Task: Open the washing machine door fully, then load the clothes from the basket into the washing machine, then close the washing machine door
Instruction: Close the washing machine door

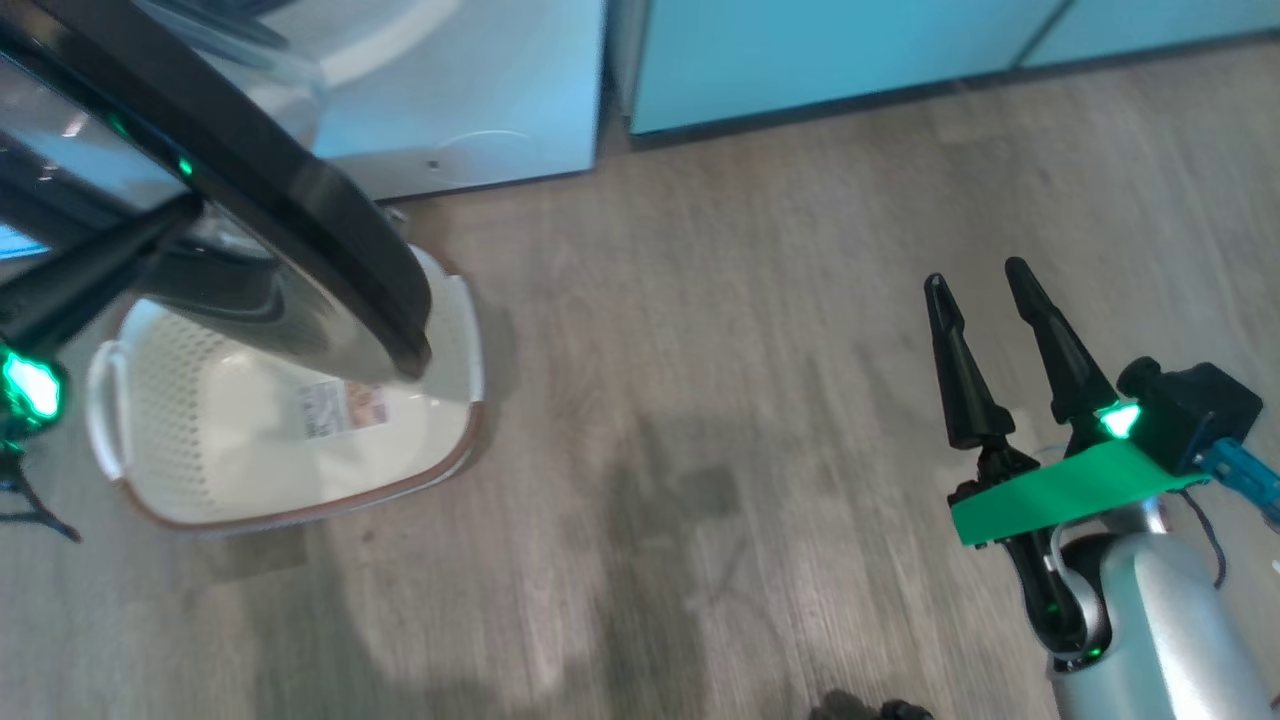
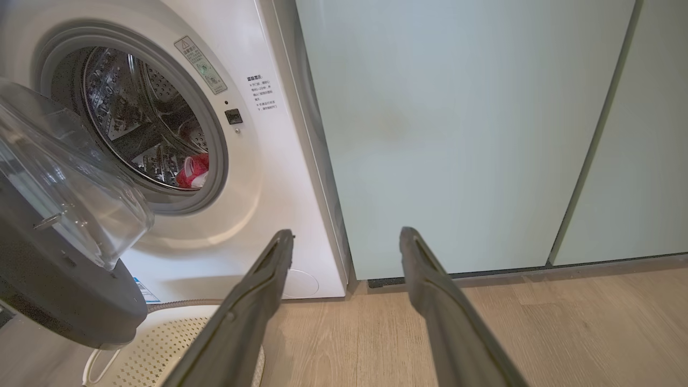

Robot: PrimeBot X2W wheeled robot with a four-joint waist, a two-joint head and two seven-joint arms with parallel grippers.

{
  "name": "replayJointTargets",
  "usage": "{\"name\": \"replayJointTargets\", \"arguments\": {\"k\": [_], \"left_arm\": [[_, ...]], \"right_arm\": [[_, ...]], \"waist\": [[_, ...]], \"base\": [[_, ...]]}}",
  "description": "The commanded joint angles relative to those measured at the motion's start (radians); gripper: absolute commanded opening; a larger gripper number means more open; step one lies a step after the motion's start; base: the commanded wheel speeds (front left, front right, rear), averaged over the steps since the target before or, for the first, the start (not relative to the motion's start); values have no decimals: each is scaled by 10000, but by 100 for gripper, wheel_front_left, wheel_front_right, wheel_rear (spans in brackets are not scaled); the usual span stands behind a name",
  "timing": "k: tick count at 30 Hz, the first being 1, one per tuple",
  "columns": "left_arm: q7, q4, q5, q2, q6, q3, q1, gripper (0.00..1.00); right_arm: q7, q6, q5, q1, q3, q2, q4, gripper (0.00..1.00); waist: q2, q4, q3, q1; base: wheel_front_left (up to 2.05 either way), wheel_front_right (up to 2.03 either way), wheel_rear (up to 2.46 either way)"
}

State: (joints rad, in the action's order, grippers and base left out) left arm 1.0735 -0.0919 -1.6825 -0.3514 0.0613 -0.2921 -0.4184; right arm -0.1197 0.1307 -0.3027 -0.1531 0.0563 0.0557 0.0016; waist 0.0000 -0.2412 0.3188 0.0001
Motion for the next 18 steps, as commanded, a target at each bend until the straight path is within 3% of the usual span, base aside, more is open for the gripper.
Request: {"name": "replayJointTargets", "arguments": {"k": [1, 18], "left_arm": [[-21, -249, 144, -578, 85, -411, -513, 0], [-527, 1197, 1088, -1353, 567, -32, -2594, 0]], "right_arm": [[-169, 0, -131, -223, 241, -50, -245, 100], [-792, 0, -644, -630, 613, -54, 445, 100]], "waist": [[0, -523, 252, -1], [0, -1987, 925, -1]], "base": [[0, 0, 0], [0, 0, 0]]}}
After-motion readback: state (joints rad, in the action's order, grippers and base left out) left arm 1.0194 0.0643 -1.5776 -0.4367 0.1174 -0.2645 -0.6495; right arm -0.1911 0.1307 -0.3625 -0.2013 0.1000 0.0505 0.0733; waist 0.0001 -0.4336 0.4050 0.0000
